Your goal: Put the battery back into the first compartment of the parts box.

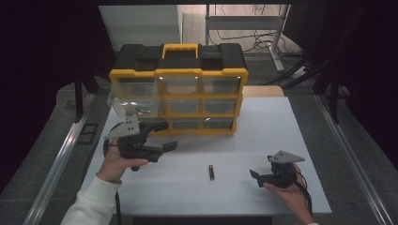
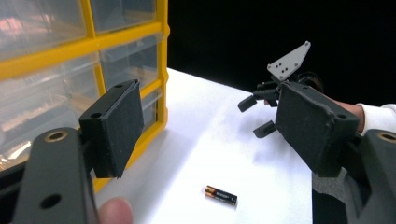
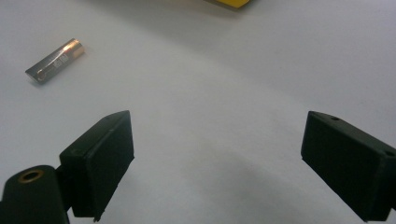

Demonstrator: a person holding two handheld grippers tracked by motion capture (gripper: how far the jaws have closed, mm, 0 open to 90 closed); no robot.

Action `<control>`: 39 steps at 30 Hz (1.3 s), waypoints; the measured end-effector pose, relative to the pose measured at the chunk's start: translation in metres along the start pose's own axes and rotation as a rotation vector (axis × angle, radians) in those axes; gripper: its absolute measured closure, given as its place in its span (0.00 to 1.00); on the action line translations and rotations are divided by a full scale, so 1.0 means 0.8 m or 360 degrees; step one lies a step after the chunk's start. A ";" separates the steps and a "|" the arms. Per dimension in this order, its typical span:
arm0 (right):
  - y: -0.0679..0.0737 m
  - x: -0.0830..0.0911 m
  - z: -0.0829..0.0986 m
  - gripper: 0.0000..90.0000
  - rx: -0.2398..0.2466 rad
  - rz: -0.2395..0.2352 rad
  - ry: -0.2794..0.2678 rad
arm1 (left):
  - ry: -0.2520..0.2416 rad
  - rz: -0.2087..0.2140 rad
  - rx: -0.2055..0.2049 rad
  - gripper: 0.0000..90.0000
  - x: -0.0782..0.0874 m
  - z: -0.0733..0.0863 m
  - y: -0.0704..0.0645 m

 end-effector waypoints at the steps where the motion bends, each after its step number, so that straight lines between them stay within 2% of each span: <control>1: 0.000 0.000 0.000 0.11 -0.0002 0.0000 0.0000 | 0.0005 0.0002 0.0000 0.27 -0.002 0.002 0.000; 19: 0.001 0.000 0.000 0.11 -0.0004 -0.0003 -0.0001 | 0.0182 0.0004 -0.0002 0.26 -0.034 0.035 -0.002; 31: 0.001 0.000 0.000 0.11 -0.0003 -0.0003 -0.0003 | 0.0254 0.0017 0.0005 0.26 -0.045 0.050 -0.003; 39: 0.001 0.001 0.000 0.11 -0.0002 -0.0003 -0.0002 | 0.0314 0.0017 -0.0013 0.26 -0.052 0.059 -0.003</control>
Point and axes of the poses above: each handheld gripper's, and its own axes: x roughly backward along the jaws, z roughly out of its underside, y roughly to its left, the point moved 6 cm from there along -x, roughly forward along the jaws, and after that the axes turned 1 degree about -x, right-handed, at the moved point
